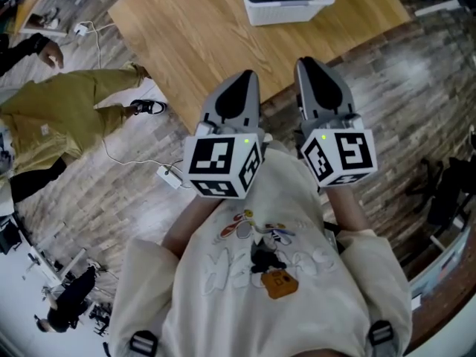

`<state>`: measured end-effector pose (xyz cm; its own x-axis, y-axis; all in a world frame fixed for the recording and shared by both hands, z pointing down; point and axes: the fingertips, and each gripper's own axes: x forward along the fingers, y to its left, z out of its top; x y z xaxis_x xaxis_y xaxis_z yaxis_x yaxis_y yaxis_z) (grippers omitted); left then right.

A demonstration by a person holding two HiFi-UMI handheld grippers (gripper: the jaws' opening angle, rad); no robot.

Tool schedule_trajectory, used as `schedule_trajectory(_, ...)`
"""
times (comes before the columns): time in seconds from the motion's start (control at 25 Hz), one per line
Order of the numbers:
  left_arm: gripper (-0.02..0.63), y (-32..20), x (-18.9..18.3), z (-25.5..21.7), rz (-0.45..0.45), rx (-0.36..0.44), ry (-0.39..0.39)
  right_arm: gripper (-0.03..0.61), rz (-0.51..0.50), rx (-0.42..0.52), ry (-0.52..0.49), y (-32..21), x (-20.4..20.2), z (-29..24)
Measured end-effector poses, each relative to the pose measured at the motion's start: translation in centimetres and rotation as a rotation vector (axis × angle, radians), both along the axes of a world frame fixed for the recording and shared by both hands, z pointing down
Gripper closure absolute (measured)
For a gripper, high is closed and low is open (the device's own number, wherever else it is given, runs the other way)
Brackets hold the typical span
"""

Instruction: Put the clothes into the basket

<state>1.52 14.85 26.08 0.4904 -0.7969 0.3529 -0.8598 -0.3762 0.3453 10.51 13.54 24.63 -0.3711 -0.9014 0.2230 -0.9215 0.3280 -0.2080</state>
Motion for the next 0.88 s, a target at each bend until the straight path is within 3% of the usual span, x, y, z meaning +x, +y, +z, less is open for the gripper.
schedule_trajectory(0.28, 0.612, 3.2, 1.3, -0.4, -0.012, 0.008, -0.011, 0.555, -0.020, -0.009, 0.011, 3.7, 1.0, -0.1)
schedule_trajectory(0.6, 0.612, 6.4, 1.6, -0.8, -0.017, 0.041, -0.052, 0.555, -0.034, -0.006, -0.010, 6.9, 1.0, -0.2)
schedule_trajectory(0.88, 0.612, 10.1, 2.1, -0.6, -0.010, 0.045, -0.042, 0.555, -0.041, 0.003, -0.020, 11.1, 1.2, 0.0)
